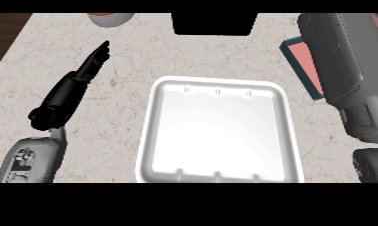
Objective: Pick the croissant from the tray and place it in the cardboard box
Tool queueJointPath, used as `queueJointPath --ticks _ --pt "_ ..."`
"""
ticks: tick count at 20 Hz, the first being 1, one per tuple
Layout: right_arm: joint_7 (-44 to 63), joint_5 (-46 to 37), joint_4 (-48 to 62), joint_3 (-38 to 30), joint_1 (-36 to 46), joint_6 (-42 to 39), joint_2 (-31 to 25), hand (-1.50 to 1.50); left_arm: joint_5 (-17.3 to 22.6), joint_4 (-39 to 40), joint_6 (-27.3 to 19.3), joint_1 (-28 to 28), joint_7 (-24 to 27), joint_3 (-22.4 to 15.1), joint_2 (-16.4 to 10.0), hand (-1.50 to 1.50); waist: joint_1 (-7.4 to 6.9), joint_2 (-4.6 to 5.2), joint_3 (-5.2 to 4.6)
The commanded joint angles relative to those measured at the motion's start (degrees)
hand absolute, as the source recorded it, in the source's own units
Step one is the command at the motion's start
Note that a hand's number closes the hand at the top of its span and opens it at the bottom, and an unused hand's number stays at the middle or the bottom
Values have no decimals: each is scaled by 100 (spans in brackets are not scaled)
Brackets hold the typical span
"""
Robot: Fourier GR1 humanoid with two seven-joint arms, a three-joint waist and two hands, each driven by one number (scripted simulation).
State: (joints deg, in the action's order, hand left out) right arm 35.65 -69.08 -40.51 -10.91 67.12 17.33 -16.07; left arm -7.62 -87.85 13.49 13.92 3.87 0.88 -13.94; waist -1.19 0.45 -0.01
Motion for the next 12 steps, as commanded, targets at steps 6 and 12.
queueJointPath --ticks 6,12 --pt "-747 188 1219 -392 -19 -614 -1177 150 19 -4 69 66 -67 101 -55 0 -10 17 3" --pt "-970 633 1942 -744 42 -1996 -1622 150 -69 37 15 -53 42 26 37 0 -6 8 3"
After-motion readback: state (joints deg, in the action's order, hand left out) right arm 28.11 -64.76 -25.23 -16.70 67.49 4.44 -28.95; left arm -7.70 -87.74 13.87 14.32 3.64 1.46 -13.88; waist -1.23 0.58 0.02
